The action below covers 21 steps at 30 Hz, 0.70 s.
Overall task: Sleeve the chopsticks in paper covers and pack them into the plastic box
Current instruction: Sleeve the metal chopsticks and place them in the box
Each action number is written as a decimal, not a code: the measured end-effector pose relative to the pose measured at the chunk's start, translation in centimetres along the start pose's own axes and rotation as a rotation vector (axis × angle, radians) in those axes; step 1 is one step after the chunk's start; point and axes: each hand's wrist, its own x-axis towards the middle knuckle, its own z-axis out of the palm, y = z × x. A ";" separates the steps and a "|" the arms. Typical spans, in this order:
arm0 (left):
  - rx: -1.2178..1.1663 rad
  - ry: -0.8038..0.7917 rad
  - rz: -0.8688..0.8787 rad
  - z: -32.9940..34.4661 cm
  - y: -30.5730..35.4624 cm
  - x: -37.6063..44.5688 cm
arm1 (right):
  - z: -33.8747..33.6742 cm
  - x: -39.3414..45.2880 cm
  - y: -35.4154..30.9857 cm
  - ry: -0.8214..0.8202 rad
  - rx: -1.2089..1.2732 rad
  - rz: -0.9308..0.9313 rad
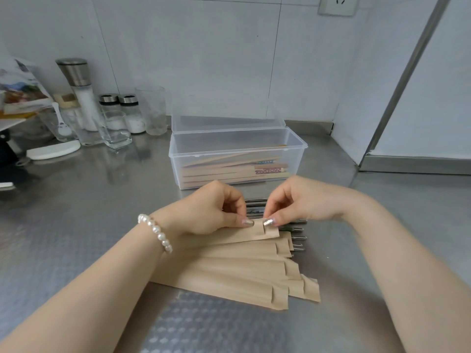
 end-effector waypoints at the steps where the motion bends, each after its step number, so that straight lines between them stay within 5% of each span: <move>1: -0.025 0.022 0.007 0.0 0.0 0.0 | 0.1 0.0 -0.1 0.012 0.039 -0.008; 4: -0.129 0.129 0.035 0.2 0.1 -0.1 | 0.1 0.1 -0.3 0.135 0.165 -0.020; 8: 0.126 0.316 0.092 0.8 0.7 -0.1 | -0.1 0.5 0.1 0.230 0.317 0.002; 12: 0.129 0.381 0.117 0.9 0.9 -0.1 | -0.1 0.8 0.4 0.269 0.426 0.035; 21: 0.166 0.508 -0.008 -1.1 -0.4 -0.1 | -3.1 -1.3 1.8 0.502 0.171 0.082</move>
